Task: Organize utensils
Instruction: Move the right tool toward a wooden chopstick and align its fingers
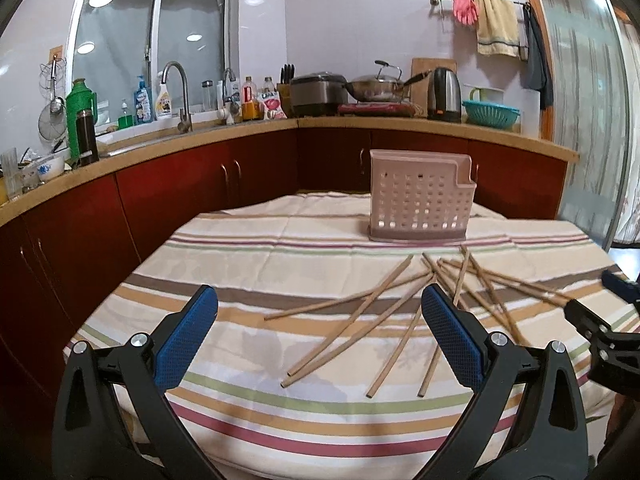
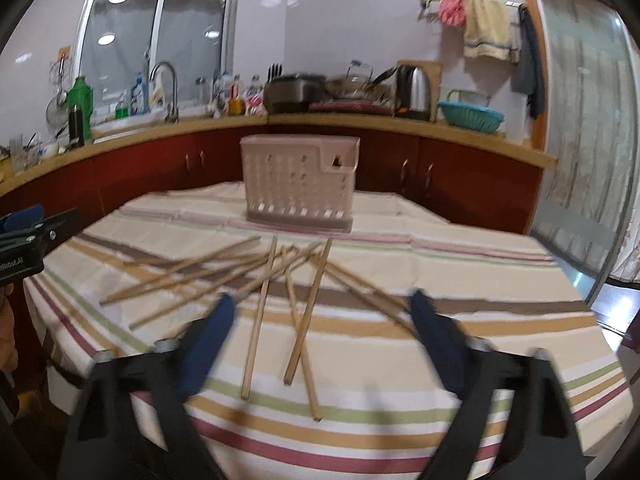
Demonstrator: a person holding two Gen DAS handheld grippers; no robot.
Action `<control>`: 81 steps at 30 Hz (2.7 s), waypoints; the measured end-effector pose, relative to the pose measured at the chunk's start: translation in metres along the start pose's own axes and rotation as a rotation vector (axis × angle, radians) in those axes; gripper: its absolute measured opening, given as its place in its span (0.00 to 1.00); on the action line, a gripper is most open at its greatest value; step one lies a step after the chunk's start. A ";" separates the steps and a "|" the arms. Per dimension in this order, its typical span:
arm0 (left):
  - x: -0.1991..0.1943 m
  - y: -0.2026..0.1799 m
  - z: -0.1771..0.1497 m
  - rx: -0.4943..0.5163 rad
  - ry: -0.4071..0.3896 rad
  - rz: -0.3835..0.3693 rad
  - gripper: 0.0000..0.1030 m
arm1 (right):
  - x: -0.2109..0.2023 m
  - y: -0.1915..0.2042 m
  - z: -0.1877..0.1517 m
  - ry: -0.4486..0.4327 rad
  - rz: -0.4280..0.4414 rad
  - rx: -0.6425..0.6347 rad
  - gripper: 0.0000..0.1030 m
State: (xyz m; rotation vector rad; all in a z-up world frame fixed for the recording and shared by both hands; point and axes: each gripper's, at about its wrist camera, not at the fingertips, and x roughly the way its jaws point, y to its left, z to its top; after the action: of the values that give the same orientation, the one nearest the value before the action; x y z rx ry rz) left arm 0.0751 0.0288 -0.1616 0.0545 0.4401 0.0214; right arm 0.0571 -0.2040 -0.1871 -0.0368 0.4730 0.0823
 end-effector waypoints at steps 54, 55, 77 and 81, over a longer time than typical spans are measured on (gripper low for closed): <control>0.047 -0.023 -0.036 0.054 0.121 -0.028 0.96 | 0.068 -0.022 -0.037 0.213 0.042 0.022 0.30; 0.048 -0.024 -0.036 0.056 0.121 -0.029 0.96 | 0.067 -0.023 -0.038 0.208 0.032 0.013 0.30; 0.065 -0.010 -0.045 0.110 0.159 -0.014 0.86 | 0.060 -0.047 -0.044 0.174 0.053 0.022 0.07; 0.075 0.000 -0.049 0.106 0.195 -0.022 0.73 | 0.061 -0.046 -0.043 0.172 0.051 0.021 0.07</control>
State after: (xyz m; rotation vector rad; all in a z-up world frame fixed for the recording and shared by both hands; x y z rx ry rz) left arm 0.1220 0.0336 -0.2382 0.1530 0.6369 -0.0188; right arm 0.0952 -0.2474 -0.2528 -0.0114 0.6472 0.1251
